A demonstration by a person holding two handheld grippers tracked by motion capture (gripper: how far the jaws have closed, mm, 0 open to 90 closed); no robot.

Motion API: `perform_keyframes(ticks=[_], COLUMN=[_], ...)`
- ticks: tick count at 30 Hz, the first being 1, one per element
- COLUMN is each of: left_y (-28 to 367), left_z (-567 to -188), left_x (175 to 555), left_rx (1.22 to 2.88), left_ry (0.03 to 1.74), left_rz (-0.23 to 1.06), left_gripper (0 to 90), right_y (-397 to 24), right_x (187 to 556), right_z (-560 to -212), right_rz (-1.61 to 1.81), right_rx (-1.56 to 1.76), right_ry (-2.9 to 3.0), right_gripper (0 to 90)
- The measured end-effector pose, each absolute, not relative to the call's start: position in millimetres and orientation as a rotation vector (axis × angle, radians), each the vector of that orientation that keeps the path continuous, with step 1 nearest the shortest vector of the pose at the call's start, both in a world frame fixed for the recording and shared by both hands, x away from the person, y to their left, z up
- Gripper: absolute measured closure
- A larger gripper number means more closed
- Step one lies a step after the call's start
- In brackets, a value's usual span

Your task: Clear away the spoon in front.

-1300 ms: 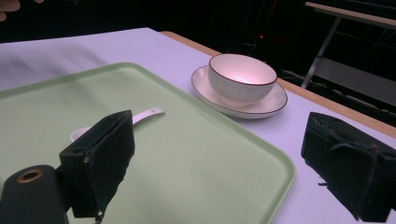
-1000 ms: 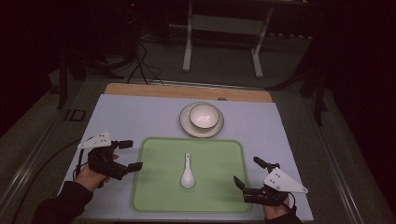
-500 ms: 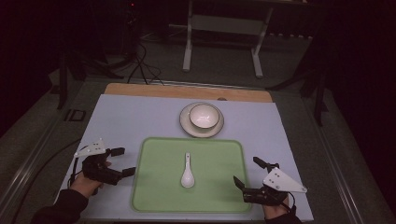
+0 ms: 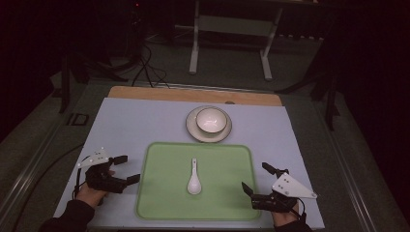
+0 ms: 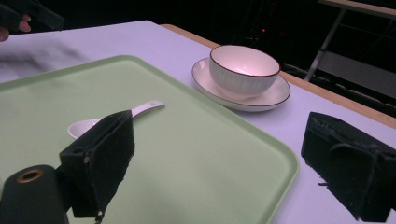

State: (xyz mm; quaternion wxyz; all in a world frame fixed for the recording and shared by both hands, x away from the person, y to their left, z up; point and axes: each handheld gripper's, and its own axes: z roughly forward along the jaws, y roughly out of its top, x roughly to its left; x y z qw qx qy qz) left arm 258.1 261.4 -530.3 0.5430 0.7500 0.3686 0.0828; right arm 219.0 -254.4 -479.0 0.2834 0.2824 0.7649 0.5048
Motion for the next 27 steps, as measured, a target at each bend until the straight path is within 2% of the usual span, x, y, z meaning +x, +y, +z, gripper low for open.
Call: perform_keyframes(ticks=[8,27], left_y=[256,243], left_z=[-534,-529], left_x=[258,257], left_rx=[1.836,1.851], left_ry=[0.862,0.831], left_rz=[0.218,0.231], left_gripper=[0.0,0.0], right_y=[-259,-259], right_x=[220,224], right_z=[-482,-485], right_rz=[1.334,1.266], right_rx=[0.782,0.808], right_ry=[2.040,2.038], right_gripper=[9.8,9.9])
